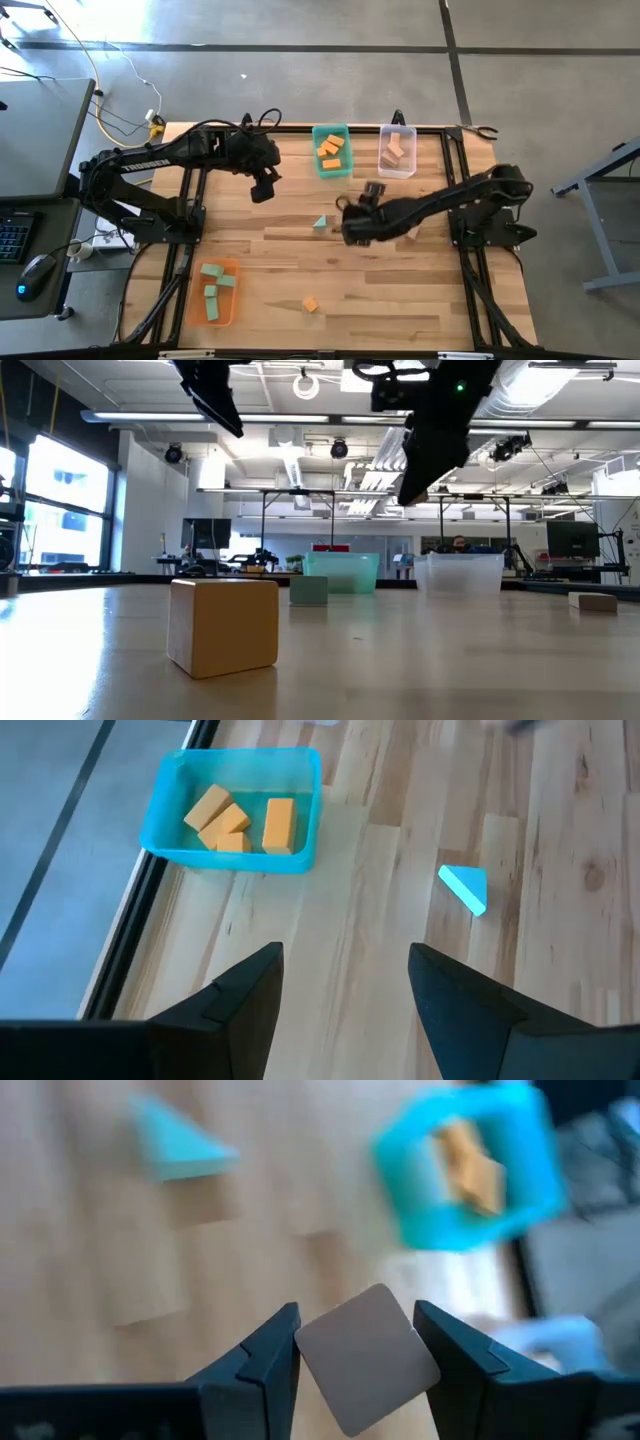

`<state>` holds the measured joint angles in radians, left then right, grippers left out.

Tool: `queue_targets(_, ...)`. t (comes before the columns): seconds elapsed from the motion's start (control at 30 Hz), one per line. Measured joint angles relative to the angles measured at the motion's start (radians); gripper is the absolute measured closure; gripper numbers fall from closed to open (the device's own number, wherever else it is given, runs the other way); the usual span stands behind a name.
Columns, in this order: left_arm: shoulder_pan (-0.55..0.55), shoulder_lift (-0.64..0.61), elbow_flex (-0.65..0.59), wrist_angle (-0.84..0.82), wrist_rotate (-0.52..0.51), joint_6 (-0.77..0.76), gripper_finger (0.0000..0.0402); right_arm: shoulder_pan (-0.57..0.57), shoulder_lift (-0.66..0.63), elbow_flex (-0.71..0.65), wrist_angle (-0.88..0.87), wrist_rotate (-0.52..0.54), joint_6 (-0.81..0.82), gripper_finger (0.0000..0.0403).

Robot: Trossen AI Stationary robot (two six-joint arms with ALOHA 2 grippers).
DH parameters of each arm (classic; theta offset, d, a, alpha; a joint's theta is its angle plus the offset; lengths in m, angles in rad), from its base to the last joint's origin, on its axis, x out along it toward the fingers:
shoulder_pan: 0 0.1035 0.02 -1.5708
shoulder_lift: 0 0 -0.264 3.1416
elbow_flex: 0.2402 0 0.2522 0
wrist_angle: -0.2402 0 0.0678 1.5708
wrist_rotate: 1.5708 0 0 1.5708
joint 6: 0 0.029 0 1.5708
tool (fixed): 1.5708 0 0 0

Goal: Sort & place blocks by color
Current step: Put the brown block into the transparent bin

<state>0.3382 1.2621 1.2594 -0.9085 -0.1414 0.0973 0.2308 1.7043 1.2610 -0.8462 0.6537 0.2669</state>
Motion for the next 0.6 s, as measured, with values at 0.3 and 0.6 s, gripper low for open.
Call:
queue_targets(0.3, 0.000, 0.000, -0.051, 0.075, 0.025, 0.019, 0.0198, -0.186, -0.099, 0.000, -0.149, 0.184, 0.193, 0.0254)
queue_targets(0.6, 0.000, 0.000, -0.055, 0.130, 0.026, 0.038, 0.0197, -0.492, -0.117, 0.000, -0.185, 0.077, 0.199, 0.0255)
